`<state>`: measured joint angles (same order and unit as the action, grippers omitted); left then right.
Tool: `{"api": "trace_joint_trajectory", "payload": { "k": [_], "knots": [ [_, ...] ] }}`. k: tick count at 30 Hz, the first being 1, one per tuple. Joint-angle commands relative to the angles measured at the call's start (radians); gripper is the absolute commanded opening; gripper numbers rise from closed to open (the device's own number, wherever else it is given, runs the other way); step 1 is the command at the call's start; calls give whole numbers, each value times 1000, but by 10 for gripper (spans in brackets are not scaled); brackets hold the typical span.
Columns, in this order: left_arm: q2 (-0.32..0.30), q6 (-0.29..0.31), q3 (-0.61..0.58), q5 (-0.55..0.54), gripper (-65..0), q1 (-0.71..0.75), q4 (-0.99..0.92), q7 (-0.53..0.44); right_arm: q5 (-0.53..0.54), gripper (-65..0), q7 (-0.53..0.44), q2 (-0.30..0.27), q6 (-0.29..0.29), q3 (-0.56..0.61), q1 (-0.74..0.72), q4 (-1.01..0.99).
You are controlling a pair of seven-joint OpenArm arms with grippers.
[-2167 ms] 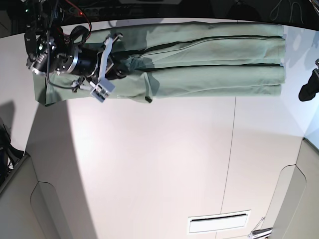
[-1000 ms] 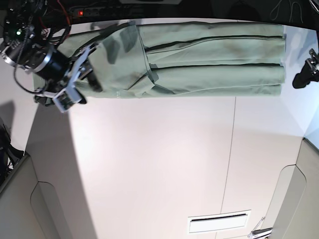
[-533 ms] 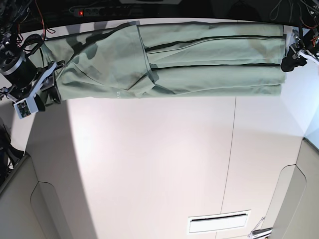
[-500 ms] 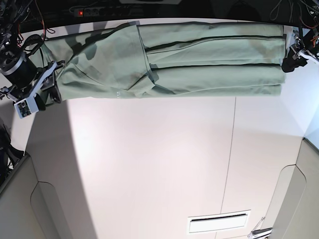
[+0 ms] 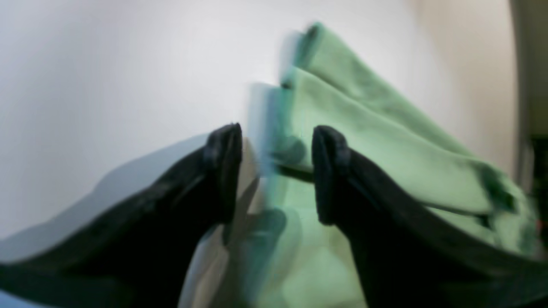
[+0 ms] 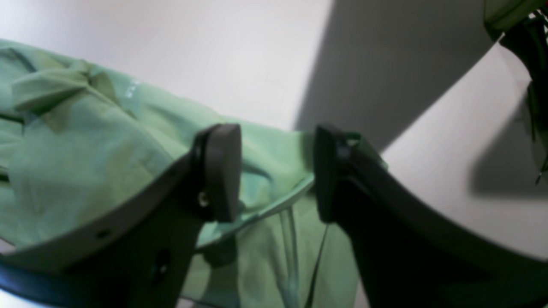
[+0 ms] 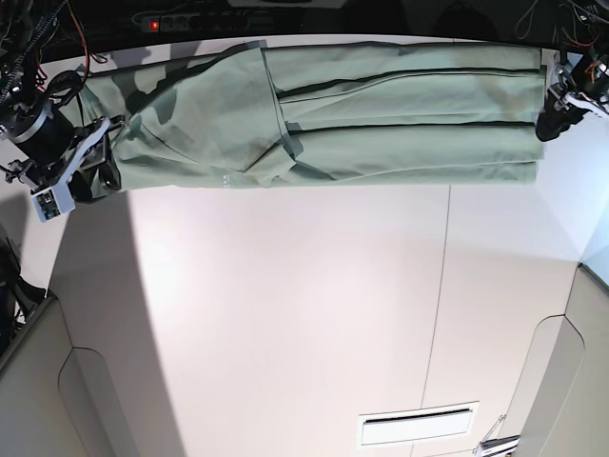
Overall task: Fold the T-shirt properly
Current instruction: 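Grasp both ends of the folded strip with both grippers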
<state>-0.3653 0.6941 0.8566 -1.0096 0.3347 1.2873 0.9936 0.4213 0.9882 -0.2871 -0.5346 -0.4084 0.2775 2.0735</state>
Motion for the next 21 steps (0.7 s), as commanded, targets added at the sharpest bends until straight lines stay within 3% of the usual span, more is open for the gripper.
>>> {"api": "trace_joint_trajectory", "payload": {
  "k": [1,7,16,18,21],
  "knots": [
    [-4,4,0,1,-342,4,5,36,10,-381,-28,-10,0,-6,-5,14],
    [21,4,0,-80,-342,4,5,93,10,-381,-28,-10,0,-6,-5,14],
    [31,4,0,-85,-348,3,5,60,29,-381,-50,-10,0,-6,-6,14],
    [37,4,0,-77,-383,3,5,43,39,-380,-50,-10,0,-6,-6,14],
    [47,4,0,-74,-525,3,5,30,42,-381,-50,-10,0,-6,-6,14]
  ]
}}
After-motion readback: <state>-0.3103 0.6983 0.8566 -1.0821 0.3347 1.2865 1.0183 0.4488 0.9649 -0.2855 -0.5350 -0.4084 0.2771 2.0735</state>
